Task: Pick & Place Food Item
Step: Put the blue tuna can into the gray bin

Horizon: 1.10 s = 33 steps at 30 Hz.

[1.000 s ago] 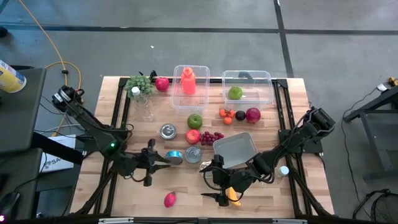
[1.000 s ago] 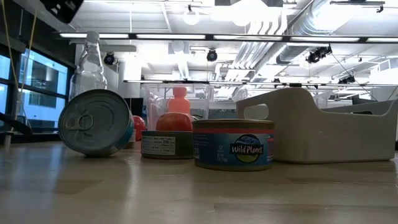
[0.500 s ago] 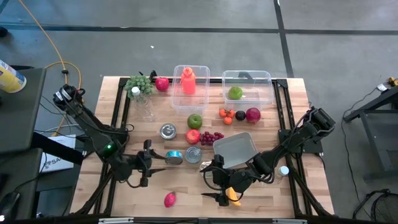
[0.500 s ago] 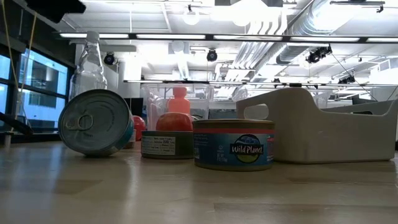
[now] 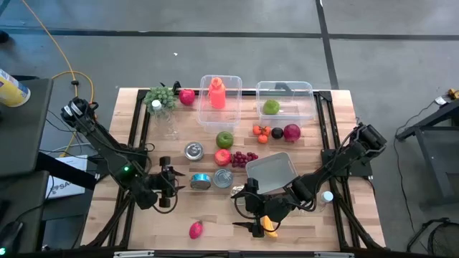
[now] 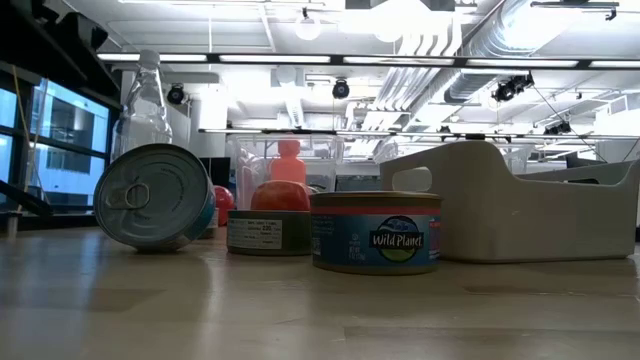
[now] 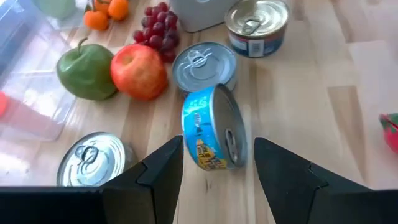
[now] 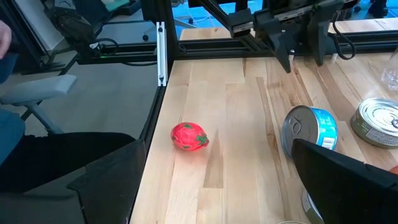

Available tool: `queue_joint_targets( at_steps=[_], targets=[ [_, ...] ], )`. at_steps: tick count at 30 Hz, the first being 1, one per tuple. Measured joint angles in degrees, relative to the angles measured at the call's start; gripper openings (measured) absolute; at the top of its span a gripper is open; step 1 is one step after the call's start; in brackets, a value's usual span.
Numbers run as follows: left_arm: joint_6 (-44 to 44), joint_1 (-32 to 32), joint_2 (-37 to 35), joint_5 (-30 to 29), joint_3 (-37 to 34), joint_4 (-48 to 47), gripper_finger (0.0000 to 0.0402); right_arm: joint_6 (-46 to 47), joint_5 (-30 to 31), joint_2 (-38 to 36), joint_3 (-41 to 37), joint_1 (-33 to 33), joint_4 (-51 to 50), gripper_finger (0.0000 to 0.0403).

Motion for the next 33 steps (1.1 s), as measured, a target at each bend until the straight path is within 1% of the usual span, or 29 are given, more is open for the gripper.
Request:
queue_joint_targets(
  at_steps=[7, 10, 16, 19, 21, 23, 27, 30, 33],
  targets=[
    [-5.41, 2.33, 0.00, 0.04, -0.10, 0.00, 0.0190, 0.01, 0.01, 0.00, 0.00, 0.00, 0.00, 0.0394],
    [-8.32, 2.75, 0.00, 2.47, -0.10, 0.00, 0.0190, 0.00, -0.01, 0.00, 0.00, 0.00, -0.02, 0.0394],
    [-7.78, 4.38, 0.00, 3.95, -0.10, -0.02, 0.0190, 0.01, 0.01, 0.00, 0.00, 0.00, -0.02, 0.0394],
    [-7.32, 5.19, 0.00, 4.66, -0.10, -0.03, 0.0197, -0.01, 0.01, 0.00, 0.00, 0.00, -0.04, 0.0394],
    [-7.39, 5.64, 0.00, 5.25, -0.10, -0.02, 0.0213, 0.01, 0.00, 0.00, 0.00, 0.00, -0.04, 0.0394],
    [-7.42, 6.12, 0.00, 6.26, -0.10, -0.01, 0.0237, -0.01, -0.01, 0.00, 0.00, 0.00, -0.03, 0.0394],
    [-7.44, 6.85, 0.57, 8.17, -0.10, 0.00, 0.0300, -0.01, -0.01, 0.00, 0.00, 0.00, -0.04, 0.0394],
    [-8.41, 7.57, 1.75, 8.30, -0.10, -0.03, 0.0347, -0.01, -0.01, 0.00, 0.00, 0.00, -0.04, 0.0394],
    [-8.83, 8.70, 3.48, 8.66, -0.10, 0.00, 0.0383, -0.01, 0.00, 0.00, 0.00, 0.00, -0.04, 0.0394]
  ],
)
